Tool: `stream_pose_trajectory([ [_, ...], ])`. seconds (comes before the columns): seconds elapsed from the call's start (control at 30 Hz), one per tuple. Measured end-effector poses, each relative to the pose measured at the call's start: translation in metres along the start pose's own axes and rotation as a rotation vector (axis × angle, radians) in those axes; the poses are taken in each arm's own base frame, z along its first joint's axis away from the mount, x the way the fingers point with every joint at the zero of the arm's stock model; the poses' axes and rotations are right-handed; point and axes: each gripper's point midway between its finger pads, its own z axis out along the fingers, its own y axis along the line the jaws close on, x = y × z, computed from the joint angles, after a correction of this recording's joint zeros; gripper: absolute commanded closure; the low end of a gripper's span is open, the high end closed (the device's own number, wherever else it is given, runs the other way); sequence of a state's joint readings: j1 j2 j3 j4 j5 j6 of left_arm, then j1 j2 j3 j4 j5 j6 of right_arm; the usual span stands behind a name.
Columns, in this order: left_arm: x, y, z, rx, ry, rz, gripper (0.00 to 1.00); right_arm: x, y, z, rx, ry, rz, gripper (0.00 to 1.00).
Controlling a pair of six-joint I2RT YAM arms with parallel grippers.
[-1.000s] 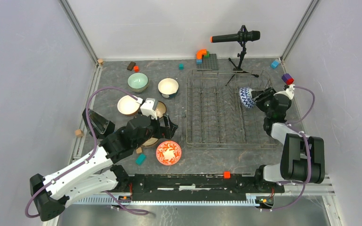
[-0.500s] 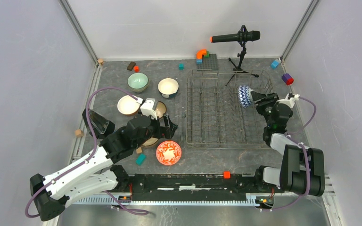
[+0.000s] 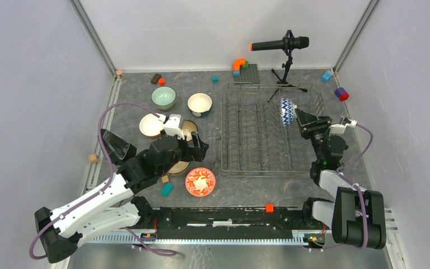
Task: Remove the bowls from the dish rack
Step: Place the bowl with the bowl.
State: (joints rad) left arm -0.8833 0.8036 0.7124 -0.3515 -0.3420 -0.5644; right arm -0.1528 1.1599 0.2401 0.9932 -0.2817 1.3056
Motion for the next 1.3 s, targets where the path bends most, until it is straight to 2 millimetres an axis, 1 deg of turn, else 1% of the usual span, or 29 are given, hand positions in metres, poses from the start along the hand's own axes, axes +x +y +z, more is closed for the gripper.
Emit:
stream_pose_trajectory([
  [0.1,-0.012,-0.001,-0.002,-0.012,-0.031,-0.007,0.01,0.006,0.011,-0.009,-0.050,0.014,0.036,1.00],
  [0.27,-0.037,-0.014,-0.001,0.024,-0.115,-0.041,0.00,0.016,0.019,-0.024,-0.098,0.035,0.108,1.00],
  [0.4,-0.053,-0.031,0.007,0.082,-0.172,-0.070,0.00,0.024,0.027,-0.035,-0.140,0.059,0.167,1.00],
  [0.57,-0.067,-0.056,0.021,0.181,-0.244,-0.111,0.00,0.026,0.052,-0.042,-0.235,0.089,0.217,1.00],
  [0.7,-0.070,-0.075,0.031,0.286,-0.300,-0.133,0.00,0.028,0.074,-0.052,-0.316,0.115,0.236,1.00],
  [0.77,-0.071,-0.087,0.037,0.345,-0.326,-0.130,0.00,0.031,0.080,-0.057,-0.341,0.129,0.240,1.00],
  [0.87,-0.072,-0.105,0.048,0.427,-0.356,-0.081,0.00,0.040,0.082,-0.065,-0.354,0.159,0.254,1.00],
  [1.03,-0.066,-0.125,0.067,0.519,-0.405,0.061,0.00,0.048,0.080,-0.072,-0.355,0.193,0.276,1.00],
  [1.17,-0.058,-0.140,0.078,0.598,-0.431,0.181,0.00,0.052,0.087,-0.077,-0.379,0.216,0.273,1.00],
  [1.23,-0.058,-0.148,0.081,0.628,-0.444,0.229,0.00,0.055,0.089,-0.078,-0.387,0.228,0.271,1.00],
  [1.3,-0.063,-0.157,0.084,0.655,-0.469,0.281,0.00,0.058,0.091,-0.080,-0.391,0.243,0.272,1.00],
])
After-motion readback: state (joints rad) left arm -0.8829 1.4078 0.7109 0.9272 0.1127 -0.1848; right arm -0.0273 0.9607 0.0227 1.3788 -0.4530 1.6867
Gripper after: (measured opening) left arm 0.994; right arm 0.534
